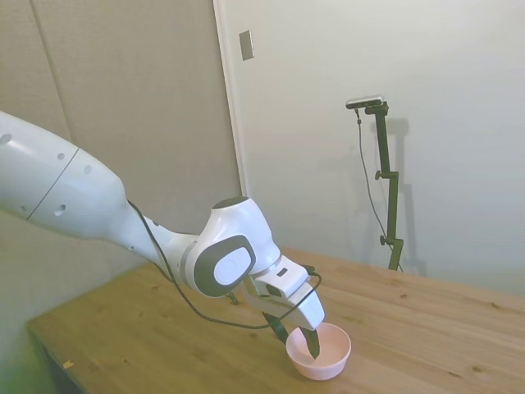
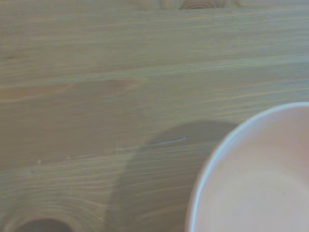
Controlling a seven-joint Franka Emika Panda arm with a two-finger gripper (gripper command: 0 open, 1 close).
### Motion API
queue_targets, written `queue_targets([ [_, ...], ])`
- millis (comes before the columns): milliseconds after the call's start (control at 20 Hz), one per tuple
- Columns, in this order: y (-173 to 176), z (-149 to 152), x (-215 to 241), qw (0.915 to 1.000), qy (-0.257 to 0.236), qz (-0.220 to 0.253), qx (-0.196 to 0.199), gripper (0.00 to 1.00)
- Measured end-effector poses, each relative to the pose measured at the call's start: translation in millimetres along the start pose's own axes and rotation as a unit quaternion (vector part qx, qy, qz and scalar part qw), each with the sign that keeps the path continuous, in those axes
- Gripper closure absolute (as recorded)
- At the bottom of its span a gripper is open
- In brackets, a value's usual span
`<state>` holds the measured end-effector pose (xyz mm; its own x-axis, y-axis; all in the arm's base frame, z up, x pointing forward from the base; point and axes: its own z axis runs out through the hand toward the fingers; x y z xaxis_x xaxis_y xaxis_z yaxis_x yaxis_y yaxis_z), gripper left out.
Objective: Load the bowl
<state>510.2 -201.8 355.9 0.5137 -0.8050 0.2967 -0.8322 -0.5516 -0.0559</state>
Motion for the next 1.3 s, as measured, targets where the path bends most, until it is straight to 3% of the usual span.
queue_targets([
  [1100,-13.5,5.5,-7.5,1.0,-0.007,-0.003,0.004,1.0],
  [1300,-18.2,-5.2,-7.4,0.9998,-0.008,0.004,0.019,1.0],
])
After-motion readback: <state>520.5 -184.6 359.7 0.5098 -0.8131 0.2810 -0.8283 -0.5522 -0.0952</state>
